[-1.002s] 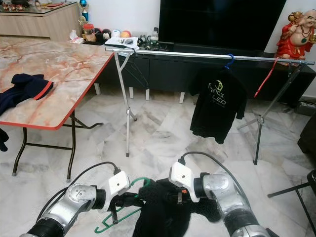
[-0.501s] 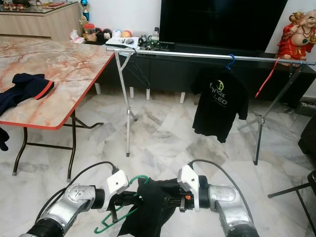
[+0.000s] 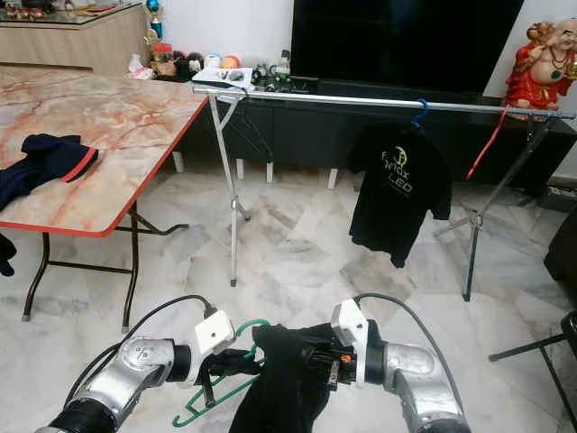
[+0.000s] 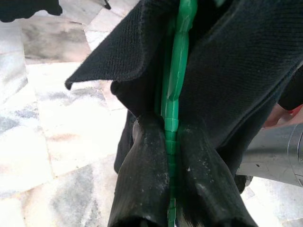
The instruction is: Hang hanger
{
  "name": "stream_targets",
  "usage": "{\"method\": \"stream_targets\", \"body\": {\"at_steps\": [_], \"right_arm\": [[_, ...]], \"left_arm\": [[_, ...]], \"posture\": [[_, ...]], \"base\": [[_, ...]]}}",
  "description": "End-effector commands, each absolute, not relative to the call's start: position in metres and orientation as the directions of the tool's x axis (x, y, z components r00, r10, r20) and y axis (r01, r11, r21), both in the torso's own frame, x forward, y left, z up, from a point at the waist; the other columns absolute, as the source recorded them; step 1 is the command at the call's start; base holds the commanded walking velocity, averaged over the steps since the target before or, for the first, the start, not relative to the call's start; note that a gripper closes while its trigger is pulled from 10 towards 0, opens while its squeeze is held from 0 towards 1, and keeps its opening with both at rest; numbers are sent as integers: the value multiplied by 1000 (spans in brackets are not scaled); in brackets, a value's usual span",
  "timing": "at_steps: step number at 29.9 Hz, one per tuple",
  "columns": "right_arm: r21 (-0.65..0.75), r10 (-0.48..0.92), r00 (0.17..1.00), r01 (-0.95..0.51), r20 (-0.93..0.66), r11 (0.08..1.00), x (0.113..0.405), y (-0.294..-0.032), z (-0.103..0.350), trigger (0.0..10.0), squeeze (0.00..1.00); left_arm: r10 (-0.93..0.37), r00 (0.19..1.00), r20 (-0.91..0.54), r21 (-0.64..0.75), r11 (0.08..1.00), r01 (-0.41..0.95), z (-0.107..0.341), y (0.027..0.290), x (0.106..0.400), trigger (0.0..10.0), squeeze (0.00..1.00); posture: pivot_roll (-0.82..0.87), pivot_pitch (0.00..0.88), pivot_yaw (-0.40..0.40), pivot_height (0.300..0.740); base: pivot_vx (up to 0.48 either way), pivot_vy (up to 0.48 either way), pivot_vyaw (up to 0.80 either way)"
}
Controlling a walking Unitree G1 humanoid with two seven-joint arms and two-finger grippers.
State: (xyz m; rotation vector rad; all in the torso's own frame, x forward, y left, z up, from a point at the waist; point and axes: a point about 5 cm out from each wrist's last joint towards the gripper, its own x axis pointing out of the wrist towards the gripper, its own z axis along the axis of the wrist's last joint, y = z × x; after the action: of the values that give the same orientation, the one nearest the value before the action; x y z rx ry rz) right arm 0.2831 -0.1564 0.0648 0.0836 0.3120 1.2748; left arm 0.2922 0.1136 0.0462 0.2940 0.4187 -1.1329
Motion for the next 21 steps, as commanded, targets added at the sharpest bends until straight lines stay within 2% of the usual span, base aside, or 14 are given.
{"method": "stream_targets", "body": {"at_steps": [1,9,14,21], "right_arm": [[238,950,276,-922,-149,305,283,-157,69,0,0],[290,933,353,-889,-64,356,283,-159,72,0,0],[300,933,355,-886,-53,354,280,-158,71,0,0],[337,893,448,-847,34,412,281,-163,77,0,0]], "left_arm": [[-814,382,-438,23,415,910,52,113,297,0,0],[-814,389,-431,21,422,907,52,111,297,0,0],[-816,389,-428,20,422,906,52,111,297,0,0],[-814,402,-421,27,431,902,54,112,299,0,0]], "posture": [[111,20,-69,740],[110,24,-74,740],[106,23,-70,740],[106,22,-66,740]], "base": [[0,0,0],[0,0,0],[0,0,0],[0,0,0]]}}
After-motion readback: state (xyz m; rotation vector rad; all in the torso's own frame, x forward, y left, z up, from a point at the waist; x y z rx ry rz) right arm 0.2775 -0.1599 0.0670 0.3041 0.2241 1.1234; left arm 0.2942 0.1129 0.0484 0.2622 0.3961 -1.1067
